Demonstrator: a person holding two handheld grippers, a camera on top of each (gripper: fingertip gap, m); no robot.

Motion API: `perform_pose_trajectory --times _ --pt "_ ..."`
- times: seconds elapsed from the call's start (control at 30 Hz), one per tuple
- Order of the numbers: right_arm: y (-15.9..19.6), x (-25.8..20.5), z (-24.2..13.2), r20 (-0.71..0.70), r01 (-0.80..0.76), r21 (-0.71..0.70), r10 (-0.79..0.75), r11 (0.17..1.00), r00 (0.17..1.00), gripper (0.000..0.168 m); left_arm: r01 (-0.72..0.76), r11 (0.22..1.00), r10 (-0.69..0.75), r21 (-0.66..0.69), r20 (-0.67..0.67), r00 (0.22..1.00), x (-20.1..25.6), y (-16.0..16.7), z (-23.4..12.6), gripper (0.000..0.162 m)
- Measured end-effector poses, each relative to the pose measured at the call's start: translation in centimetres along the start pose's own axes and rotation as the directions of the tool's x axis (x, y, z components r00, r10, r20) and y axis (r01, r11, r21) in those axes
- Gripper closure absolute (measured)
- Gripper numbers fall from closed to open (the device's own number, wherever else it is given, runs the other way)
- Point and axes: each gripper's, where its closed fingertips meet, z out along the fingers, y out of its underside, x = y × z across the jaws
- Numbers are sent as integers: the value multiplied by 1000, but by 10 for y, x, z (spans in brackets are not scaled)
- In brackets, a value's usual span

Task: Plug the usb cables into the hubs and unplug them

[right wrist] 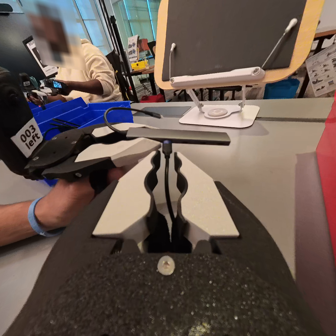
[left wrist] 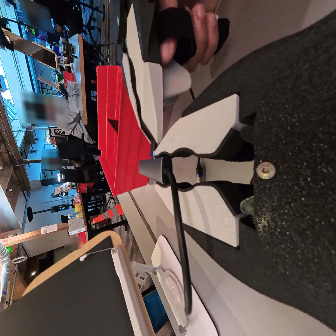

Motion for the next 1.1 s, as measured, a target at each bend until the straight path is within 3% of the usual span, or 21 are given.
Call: perform_pose_trajectory --times 0.3,0.47,0.77,0.83,0.9,1.0,1.1 --pt "2 -3 8 32 -45 -26 46 999 998 160 -3 1000 3 10 -24 1000 2 1 -3 139" --pt "0 0 6 -31 2 -10 -2 1000 1000 160 -61 998 62 -22 39 997 2 2 -2 139" --pt "5 9 -2 -67 -68 -4 68 998 995 160 -11 999 13 -44 53 999 8 7 5 138" --pt "-2 14 -15 -100 -60 44 64 997 993 160 94 992 -69 -81 268 961 -41 18 -2 139" --pt "-4 15 -28 -107 -20 39 24 999 994 160 211 977 -198 -7 311 929 -86 18 -15 139" --pt "-1 12 -31 -71 0 1 0 1000 997 160 -3 998 20 -68 254 967 -63 17 -11 139" --pt "0 7 -25 -3 34 -37 -35 999 999 160 -7 996 23 -91 177 984 -50 20 4 139"
